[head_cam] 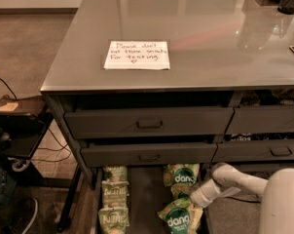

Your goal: Pick green rice chip bag from bottom drawer and place on counter

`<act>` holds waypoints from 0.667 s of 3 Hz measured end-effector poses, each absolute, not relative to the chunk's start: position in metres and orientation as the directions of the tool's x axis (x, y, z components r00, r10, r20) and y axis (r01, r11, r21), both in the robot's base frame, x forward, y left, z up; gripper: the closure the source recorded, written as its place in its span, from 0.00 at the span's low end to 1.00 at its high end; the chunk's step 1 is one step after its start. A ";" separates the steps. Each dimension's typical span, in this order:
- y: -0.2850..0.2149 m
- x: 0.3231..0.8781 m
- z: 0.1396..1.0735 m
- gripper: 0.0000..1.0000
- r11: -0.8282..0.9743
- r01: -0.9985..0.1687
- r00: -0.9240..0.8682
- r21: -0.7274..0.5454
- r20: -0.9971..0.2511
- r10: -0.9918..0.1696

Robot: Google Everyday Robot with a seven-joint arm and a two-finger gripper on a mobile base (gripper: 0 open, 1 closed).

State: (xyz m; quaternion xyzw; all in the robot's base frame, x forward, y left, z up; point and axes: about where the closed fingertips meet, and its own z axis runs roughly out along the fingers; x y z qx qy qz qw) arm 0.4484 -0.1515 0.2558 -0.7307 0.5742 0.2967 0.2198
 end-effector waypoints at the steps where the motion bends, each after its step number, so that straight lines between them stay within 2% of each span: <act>1: -0.148 0.457 0.239 0.00 -0.258 -0.966 0.183 0.017 -0.660 -0.728; 2: -0.153 0.464 0.222 0.02 -0.256 -0.966 0.182 0.027 -0.632 -0.754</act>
Offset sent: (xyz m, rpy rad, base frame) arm 0.0277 -0.0111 -0.0500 -0.1219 -0.0191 0.0077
